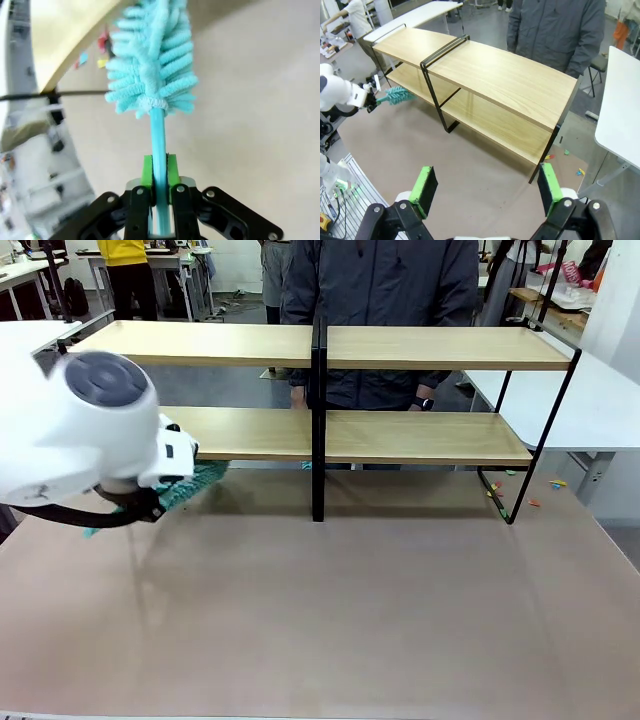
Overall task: Clean the shelves.
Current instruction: Clean another randomly selected level of the Shelf with the Duster.
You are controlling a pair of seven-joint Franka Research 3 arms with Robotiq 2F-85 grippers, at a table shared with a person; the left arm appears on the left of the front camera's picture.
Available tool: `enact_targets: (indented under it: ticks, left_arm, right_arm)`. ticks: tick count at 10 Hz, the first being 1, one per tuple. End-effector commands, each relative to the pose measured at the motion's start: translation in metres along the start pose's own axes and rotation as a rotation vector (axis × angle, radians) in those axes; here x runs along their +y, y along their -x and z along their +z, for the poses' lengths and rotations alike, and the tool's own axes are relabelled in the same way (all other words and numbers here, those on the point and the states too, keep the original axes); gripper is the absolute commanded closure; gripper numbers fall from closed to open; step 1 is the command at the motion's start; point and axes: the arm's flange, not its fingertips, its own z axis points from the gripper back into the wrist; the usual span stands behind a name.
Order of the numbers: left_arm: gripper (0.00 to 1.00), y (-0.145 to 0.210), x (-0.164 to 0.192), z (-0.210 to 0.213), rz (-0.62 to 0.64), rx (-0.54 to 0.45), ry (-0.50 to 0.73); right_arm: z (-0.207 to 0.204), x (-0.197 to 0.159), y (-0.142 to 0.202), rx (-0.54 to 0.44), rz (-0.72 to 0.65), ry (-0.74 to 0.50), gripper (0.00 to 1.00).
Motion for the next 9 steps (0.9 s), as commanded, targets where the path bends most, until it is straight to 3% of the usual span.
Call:
enact_targets:
  ticks: [1,4,5,6,9]
  left_arm:
    - [0.87,0.092,0.036,0.024,-0.210,-0.050,0.296]
    - [0.87,0.144,0.073,0.035,-0.502,-0.083,0.485]
    - [0.87,0.155,0.081,0.035,-0.547,-0.157,0.594]
    - [0.87,0.168,0.093,0.037,-0.548,-0.223,0.605]
    - [0.87,0.219,0.126,0.053,-0.365,-0.366,0.629]
  right_arm:
    - [0.000,0.001,-0.001,-0.008,0.001,-0.007,0.00]
    - [0.000,0.001,-0.001,-0.008,0.001,-0.007,0.00]
    - [0.000,0.001,-0.001,-0.008,0.001,-0.007,0.00]
    - [0.000,0.001,-0.001,-0.008,0.001,-0.007,0.00]
    - [0.000,0.001,-0.001,-0.008,0.001,-0.007,0.00]
